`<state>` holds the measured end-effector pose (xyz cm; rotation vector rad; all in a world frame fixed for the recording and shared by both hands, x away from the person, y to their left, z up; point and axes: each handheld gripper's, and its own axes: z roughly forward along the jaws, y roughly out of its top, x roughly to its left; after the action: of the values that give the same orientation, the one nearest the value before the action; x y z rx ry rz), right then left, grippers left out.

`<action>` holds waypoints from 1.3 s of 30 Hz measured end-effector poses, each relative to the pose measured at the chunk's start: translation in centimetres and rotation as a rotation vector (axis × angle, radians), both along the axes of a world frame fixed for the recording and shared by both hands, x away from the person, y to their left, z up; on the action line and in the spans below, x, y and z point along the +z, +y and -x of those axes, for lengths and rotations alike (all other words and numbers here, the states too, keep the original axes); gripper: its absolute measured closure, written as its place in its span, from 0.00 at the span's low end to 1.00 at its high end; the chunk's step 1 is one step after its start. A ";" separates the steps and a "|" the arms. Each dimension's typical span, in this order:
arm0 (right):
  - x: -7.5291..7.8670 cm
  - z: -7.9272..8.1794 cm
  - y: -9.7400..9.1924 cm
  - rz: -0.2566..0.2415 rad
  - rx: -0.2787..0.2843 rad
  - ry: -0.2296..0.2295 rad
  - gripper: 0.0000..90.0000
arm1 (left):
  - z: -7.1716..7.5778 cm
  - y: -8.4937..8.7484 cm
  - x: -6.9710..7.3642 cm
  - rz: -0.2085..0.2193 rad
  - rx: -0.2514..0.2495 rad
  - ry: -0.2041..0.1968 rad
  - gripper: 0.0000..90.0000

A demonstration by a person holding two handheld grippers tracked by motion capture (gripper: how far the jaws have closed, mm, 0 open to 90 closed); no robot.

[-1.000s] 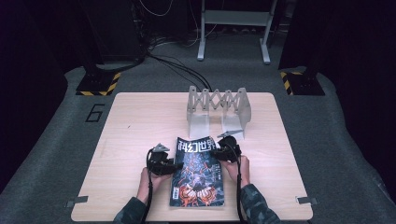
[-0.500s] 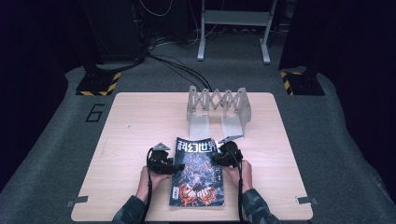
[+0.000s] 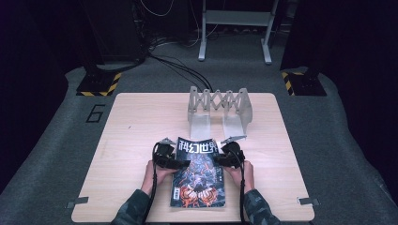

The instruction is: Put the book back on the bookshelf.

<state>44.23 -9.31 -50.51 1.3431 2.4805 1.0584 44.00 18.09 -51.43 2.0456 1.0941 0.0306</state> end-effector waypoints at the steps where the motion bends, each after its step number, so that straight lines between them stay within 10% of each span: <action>1: 0.0 0.0 0.0 0.002 0.004 -0.004 0.82 | -0.1 -0.2 0.0 -0.005 0.001 -0.001 0.38; 20: -0.2 0.3 -0.1 -0.010 -0.017 -0.023 0.81 | 0.3 -0.9 0.2 -0.032 -0.061 0.028 0.59; 39: -0.1 0.7 -1.8 0.012 -0.064 0.015 0.51 | 1.0 -1.0 0.8 -0.021 -0.061 -0.028 0.74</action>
<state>43.49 -11.07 -50.63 1.4215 2.4329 1.0223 43.02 17.12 -50.63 2.0902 1.0175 0.0407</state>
